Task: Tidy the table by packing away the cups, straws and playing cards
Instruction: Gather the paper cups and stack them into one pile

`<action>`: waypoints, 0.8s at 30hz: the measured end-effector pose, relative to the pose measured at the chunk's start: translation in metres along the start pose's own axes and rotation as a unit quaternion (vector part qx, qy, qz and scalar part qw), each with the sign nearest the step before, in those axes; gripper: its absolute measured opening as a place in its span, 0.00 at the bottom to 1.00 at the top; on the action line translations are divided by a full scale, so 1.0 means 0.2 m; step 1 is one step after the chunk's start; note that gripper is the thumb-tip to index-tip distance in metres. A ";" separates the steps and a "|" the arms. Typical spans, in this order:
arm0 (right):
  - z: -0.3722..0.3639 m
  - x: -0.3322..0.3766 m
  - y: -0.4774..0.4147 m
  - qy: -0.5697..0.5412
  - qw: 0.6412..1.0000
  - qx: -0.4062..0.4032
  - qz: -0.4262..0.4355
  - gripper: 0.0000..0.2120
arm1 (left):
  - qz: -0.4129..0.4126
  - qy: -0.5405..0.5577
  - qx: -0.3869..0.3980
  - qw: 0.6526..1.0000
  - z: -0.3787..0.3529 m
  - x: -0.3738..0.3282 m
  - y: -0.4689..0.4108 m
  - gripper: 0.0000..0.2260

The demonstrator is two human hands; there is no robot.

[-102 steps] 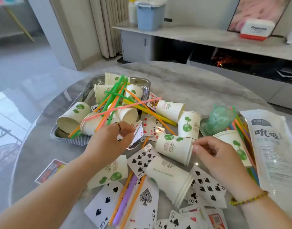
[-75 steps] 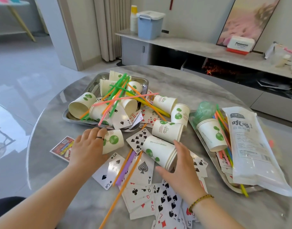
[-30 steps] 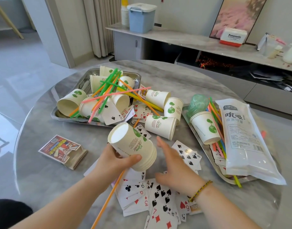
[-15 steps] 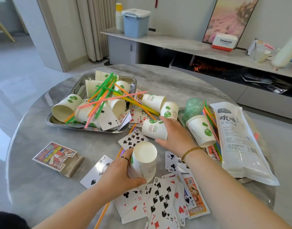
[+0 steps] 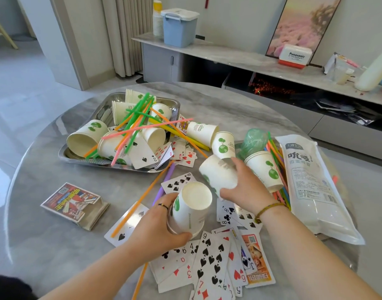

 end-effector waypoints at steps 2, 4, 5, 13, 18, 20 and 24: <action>0.04 -0.04 0.06 -0.302 0.951 0.031 -0.051 0.29 | 0.005 0.009 -0.009 1.000 0.01 -0.01 0.00 0.31; 0.06 -0.05 0.10 -0.548 0.833 0.062 -0.045 0.23 | 0.008 -0.003 -0.022 1.000 0.02 -0.02 -0.01 0.30; 0.06 -0.03 0.12 -0.601 0.796 0.068 -0.025 0.21 | 0.009 -0.009 -0.024 1.000 0.03 -0.03 0.00 0.30; -0.13 0.05 0.21 -0.540 0.841 0.014 0.019 0.41 | 0.029 0.038 -0.040 0.998 0.05 -0.04 0.03 0.27; -0.19 0.04 0.22 -0.546 0.837 0.044 0.015 0.40 | 0.007 0.140 -0.089 0.986 0.07 -0.06 0.03 0.29; -0.24 0.04 0.23 -0.554 0.830 0.063 -0.012 0.39 | 0.007 0.182 -0.120 0.976 0.09 -0.05 0.03 0.31; -0.34 0.04 0.25 -0.544 0.829 0.121 -0.049 0.36 | -0.005 0.187 -0.115 0.976 0.09 -0.03 0.03 0.35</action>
Point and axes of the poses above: each hand's wrist, its own y-axis away from the middle knuckle, its own z-axis out of the back of the hand, x = y × z, the point moved 5 cm from there along -y, towards the middle knuckle, and after that the axes turned 6 degrees about -z, right-handed, at the moved point
